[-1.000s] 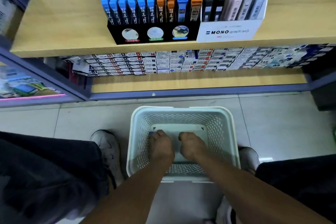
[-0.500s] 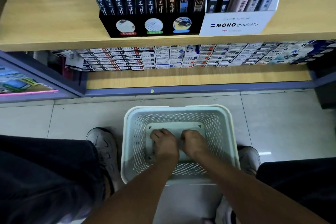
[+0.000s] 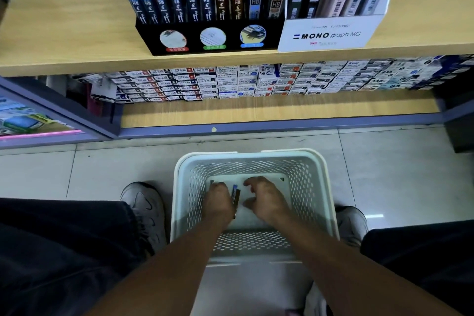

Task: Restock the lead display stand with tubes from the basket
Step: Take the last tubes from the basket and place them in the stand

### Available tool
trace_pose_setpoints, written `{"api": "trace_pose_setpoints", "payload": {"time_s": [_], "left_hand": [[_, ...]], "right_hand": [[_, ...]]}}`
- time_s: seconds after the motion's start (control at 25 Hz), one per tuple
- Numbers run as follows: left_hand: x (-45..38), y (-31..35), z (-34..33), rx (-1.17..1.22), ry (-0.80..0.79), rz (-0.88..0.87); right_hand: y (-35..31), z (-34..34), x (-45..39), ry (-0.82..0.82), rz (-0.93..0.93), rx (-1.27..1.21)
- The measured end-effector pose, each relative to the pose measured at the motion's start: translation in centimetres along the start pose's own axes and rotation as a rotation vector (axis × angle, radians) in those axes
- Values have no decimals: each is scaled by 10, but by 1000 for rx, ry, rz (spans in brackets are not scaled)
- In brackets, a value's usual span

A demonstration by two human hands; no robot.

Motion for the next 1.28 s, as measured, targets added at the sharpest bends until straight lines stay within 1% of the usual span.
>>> {"api": "trace_pose_setpoints", "payload": {"time_s": [0.2,0.32,0.4,0.48,0.52,0.56,0.64,0.68,0.72,0.76,0.8,0.84,0.92,1.04,1.12,1.2,1.28], "left_hand": [[2,1,-9,52,-1,32],[2,1,-10,58,-27,75],[5,7,-6,4,-11,17],[11,18,-3,-37,33,-79],[14,22,-3,-46,44,-106],[14,23,-4,-30,24,-90],[10,18,-9,109,-77,36],[6,14,-14,228,-141,108],[4,13,-16,353,-205,161],[6,15,-13,454,-253,188],[8,18,-8,533,-295,195],[10,23,-1,570,-315,161],[14,37,19,547,-321,36],[29,53,44,544,-348,-30],[46,58,58,493,-391,-74],[57,58,74,435,-402,-126],[62,61,101,480,-392,-136]], "right_hand": [[-9,-16,-6,10,53,23],[-6,-15,-9,36,72,-24],[-2,-16,-8,52,72,-15],[4,-15,-9,85,88,7],[4,-19,-8,78,107,27],[6,-20,-7,57,80,4],[15,-13,-8,104,-49,-53],[22,-14,-10,82,-147,-139],[25,-17,-12,36,-148,-213],[26,-17,-10,-30,-228,-330],[24,-15,-6,-83,-293,-396],[20,-7,-2,-103,-292,-445],[18,10,0,-82,-258,-500],[10,37,7,-62,-178,-509],[-5,53,22,-117,-104,-481],[-20,73,40,-188,-51,-486],[-40,99,57,-266,36,-491]]}}
Point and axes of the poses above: each hand's wrist, its own x-axis away from the middle knuckle, its own z-axis out of the back of the hand, y = z × x, the point moved 8 cm from there along -x, towards the middle knuckle, and after that the axes turned 12 degrees about y, right-handed, at the moved point
